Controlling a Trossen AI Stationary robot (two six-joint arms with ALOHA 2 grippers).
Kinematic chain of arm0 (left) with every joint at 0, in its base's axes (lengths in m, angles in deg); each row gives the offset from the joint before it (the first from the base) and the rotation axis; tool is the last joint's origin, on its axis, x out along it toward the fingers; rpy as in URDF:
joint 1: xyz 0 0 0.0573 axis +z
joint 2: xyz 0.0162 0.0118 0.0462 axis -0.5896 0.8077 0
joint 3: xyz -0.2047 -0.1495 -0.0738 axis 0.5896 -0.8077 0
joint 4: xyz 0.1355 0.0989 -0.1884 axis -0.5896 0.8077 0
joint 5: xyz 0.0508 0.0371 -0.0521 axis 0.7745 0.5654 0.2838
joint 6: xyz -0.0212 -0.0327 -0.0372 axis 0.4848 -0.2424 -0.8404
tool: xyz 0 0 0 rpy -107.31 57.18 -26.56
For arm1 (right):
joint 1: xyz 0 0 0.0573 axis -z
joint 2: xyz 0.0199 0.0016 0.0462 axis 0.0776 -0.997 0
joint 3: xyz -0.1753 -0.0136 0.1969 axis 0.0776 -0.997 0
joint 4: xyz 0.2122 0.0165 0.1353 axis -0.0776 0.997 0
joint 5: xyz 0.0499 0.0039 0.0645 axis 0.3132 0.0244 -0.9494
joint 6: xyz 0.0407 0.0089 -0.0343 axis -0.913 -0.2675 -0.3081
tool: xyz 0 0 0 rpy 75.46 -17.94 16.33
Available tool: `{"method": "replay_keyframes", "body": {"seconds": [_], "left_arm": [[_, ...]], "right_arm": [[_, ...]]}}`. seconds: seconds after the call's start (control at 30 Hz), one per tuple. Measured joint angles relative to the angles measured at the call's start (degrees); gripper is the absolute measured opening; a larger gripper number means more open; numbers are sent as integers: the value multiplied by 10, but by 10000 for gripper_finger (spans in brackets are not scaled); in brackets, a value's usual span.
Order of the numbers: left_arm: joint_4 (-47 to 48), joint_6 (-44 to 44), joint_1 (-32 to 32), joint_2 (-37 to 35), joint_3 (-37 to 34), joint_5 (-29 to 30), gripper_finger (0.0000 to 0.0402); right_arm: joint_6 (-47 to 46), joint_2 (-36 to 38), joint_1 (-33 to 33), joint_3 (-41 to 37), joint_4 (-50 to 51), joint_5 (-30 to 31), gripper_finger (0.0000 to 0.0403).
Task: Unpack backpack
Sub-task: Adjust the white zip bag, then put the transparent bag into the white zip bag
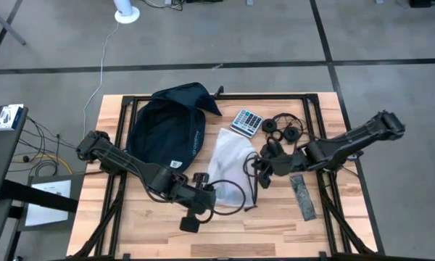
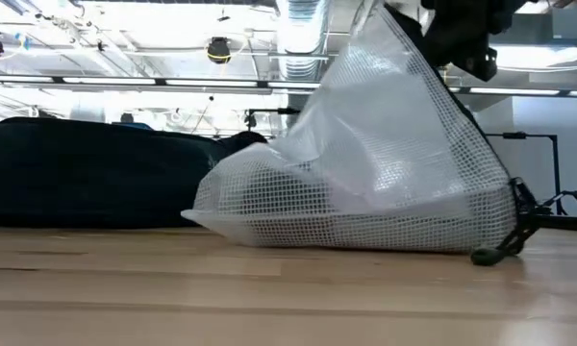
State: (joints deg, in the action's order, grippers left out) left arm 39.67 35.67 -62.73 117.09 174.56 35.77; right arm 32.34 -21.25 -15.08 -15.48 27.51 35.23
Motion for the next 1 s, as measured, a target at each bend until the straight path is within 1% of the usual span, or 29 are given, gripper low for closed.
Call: {"method": "replay_keyframes", "body": {"seconds": [0.13,0.23,0.3,0.43,0.53,0.63,0.73,0.8,1.0], "left_arm": [[-23,11,1,4,0,0,0],[-25,18,1,6,0,0,0],[-27,13,1,6,0,0,0],[-35,5,2,6,0,-1,0],[-57,4,2,6,-5,-1,0],[-115,1,2,6,-29,1,0],[-173,1,4,6,-54,2,0],[-190,1,7,5,-72,2,0],[-195,1,17,6,-92,3,0]], "right_arm": [[-4,-31,0,0,4,-2,1],[-4,-59,6,0,6,-7,15],[-5,-82,14,0,8,-19,36],[-28,-112,24,0,31,-30,95],[-59,-114,27,0,67,-39,142],[-85,-93,28,0,115,-65,180],[-131,-52,16,0,166,-70,204],[-160,-22,0,0,199,-70,211],[-223,62,-44,0,245,-59,214]]}}
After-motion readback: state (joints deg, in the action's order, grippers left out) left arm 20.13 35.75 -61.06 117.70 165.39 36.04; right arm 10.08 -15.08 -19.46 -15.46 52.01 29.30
